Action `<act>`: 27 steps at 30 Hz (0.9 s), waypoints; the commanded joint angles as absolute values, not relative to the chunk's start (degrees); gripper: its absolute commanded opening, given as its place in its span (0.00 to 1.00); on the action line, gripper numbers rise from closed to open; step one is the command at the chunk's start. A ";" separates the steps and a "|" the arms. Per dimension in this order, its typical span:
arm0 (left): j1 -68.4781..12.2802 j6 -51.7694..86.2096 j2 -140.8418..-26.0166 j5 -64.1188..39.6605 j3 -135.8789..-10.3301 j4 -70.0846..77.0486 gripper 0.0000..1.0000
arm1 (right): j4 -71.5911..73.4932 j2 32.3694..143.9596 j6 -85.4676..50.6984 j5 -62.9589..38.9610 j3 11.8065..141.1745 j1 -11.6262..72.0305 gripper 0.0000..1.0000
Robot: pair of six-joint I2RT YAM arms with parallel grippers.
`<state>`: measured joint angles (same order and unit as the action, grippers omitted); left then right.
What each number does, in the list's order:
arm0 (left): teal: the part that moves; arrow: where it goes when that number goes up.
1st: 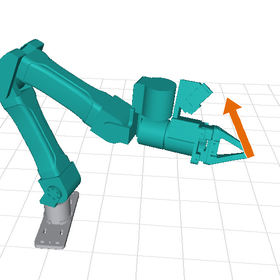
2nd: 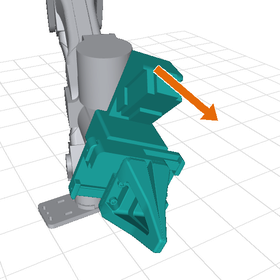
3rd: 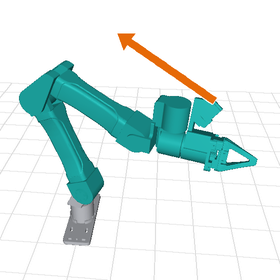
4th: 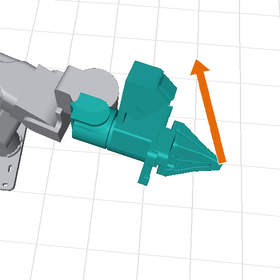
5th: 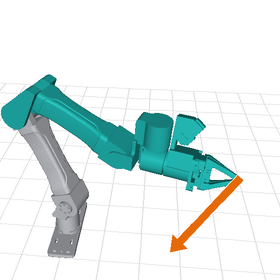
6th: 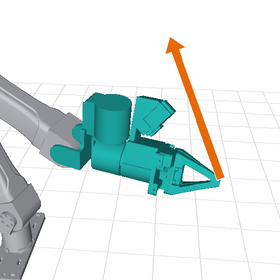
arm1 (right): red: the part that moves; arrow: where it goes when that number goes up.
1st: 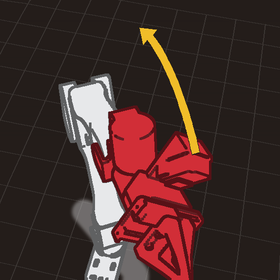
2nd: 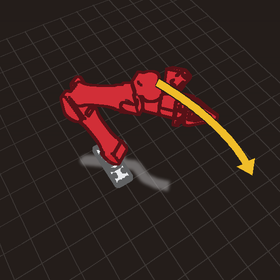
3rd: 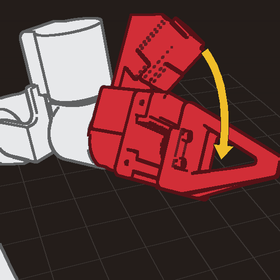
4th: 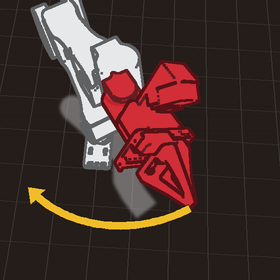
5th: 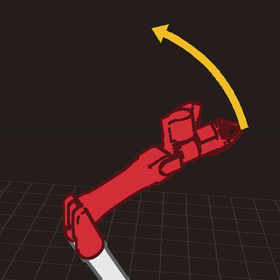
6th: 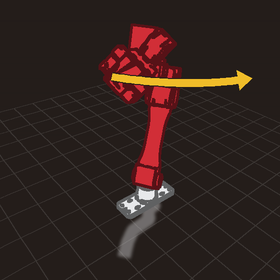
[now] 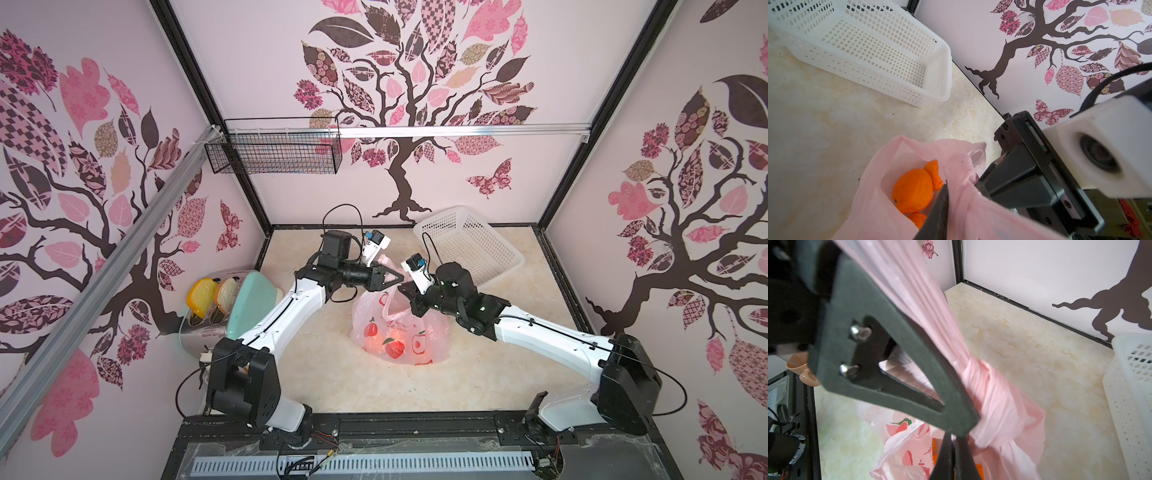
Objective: Place the oranges into plastic bags & tie knots
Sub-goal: Tie the plastic bag at the center of the board.
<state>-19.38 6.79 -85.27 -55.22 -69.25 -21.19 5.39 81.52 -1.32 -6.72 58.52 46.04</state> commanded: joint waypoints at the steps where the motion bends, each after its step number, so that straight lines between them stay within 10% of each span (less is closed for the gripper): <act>1: -19.86 5.75 -86.33 -53.80 -71.04 -22.05 0.12 | 5.36 81.01 -1.74 -7.46 59.52 46.07 0.00; 13: -21.66 -1.64 -81.53 -46.76 -69.18 -21.36 0.00 | -3.74 73.19 -3.31 -7.76 60.74 45.00 0.38; 20: -21.80 -11.55 -80.66 -44.29 -71.82 -28.85 0.00 | -4.49 69.48 -6.13 -21.28 61.92 35.71 0.37; 27: -22.50 -20.35 -79.56 -43.89 -74.00 -33.22 0.00 | -4.33 74.60 10.12 -30.98 65.04 34.73 0.65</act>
<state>-21.87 -14.28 -81.21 -44.97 -72.73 -30.76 -3.90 72.99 2.68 -24.23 62.39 34.44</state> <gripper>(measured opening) 0.041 0.633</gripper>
